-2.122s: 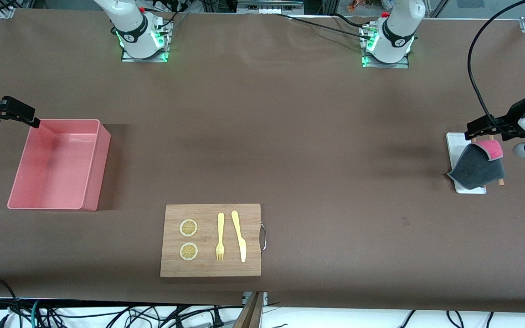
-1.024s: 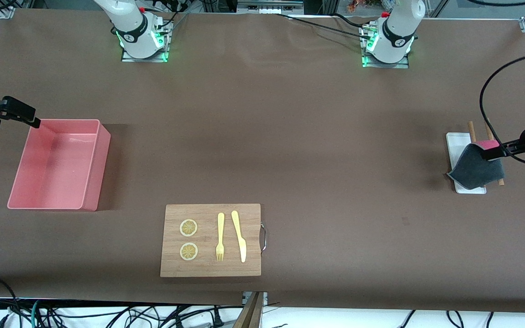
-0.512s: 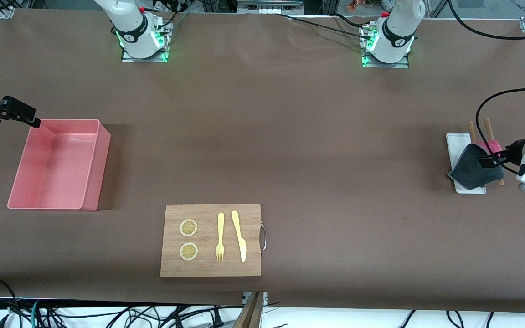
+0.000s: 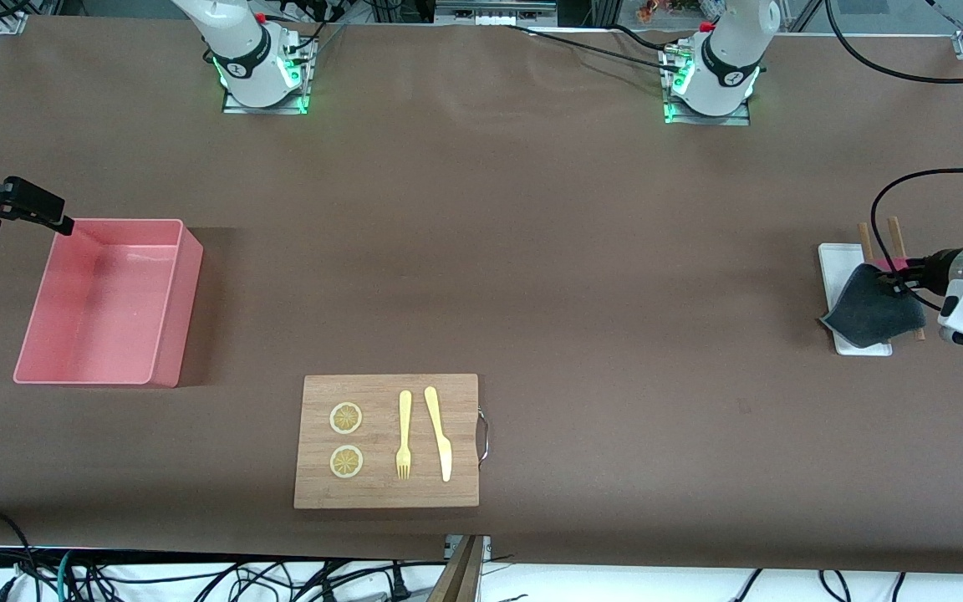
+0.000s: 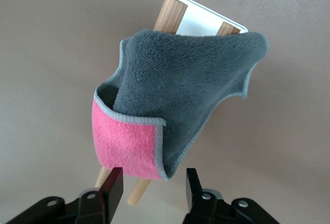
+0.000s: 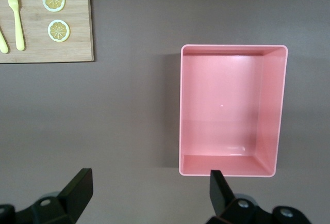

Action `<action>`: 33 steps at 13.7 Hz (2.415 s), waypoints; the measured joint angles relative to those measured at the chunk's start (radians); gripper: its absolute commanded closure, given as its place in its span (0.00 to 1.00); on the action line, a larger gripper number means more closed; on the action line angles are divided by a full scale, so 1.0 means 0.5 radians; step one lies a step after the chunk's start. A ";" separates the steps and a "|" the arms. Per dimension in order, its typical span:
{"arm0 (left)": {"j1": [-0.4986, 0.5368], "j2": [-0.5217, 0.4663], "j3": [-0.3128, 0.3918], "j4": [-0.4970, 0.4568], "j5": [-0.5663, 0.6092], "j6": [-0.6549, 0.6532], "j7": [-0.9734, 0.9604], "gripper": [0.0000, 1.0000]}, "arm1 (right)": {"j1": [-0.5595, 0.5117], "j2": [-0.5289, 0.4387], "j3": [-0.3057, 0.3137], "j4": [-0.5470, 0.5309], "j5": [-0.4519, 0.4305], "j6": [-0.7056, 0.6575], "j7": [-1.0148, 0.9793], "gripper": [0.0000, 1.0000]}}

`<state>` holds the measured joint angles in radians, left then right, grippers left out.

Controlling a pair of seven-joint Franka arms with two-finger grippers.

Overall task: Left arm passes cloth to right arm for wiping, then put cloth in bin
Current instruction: 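Reach the left gripper to the grey-pink cloth on the holder and grasp it, then lift the cloth with the left gripper while the right gripper advances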

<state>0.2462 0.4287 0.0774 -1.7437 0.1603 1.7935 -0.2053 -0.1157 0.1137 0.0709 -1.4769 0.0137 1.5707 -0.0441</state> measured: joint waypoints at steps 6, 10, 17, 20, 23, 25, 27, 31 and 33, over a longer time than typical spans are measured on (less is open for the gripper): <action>0.031 0.074 0.000 -0.007 0.000 0.083 0.000 0.51 | 0.000 0.000 0.000 0.000 0.000 0.000 0.000 0.00; 0.032 0.075 0.000 -0.007 0.001 0.082 0.000 0.50 | 0.000 0.000 0.000 0.000 0.000 0.000 0.000 0.00; 0.018 0.075 -0.012 0.002 0.150 0.084 -0.003 0.50 | 0.000 0.000 0.000 0.000 0.000 0.000 0.000 0.00; 0.009 0.076 -0.014 0.008 0.167 0.092 -0.003 0.50 | 0.000 0.003 0.000 -0.001 0.000 0.000 0.000 0.00; 0.006 0.078 -0.014 0.008 0.168 0.094 -0.003 0.77 | 0.000 0.053 0.001 -0.006 0.000 0.002 0.000 0.00; 0.007 0.077 -0.013 0.021 0.188 0.093 -0.003 0.78 | 0.001 0.139 0.000 -0.010 -0.003 0.034 0.000 0.00; 0.004 0.078 -0.015 0.024 0.188 0.093 -0.003 0.79 | 0.009 0.207 0.005 -0.011 -0.017 0.057 -0.002 0.00; 0.003 0.078 -0.024 0.027 0.188 0.093 -0.009 1.00 | 0.054 0.293 0.016 -0.013 0.070 0.114 0.062 0.00; 0.001 0.078 -0.029 0.033 0.188 0.089 -0.010 1.00 | 0.080 0.338 0.017 -0.014 0.162 0.147 0.251 0.00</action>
<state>0.2469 0.4675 0.0630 -1.7270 0.2544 1.8379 -0.2101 -0.0757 0.2828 0.0792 -1.4840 0.0946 1.6444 0.0813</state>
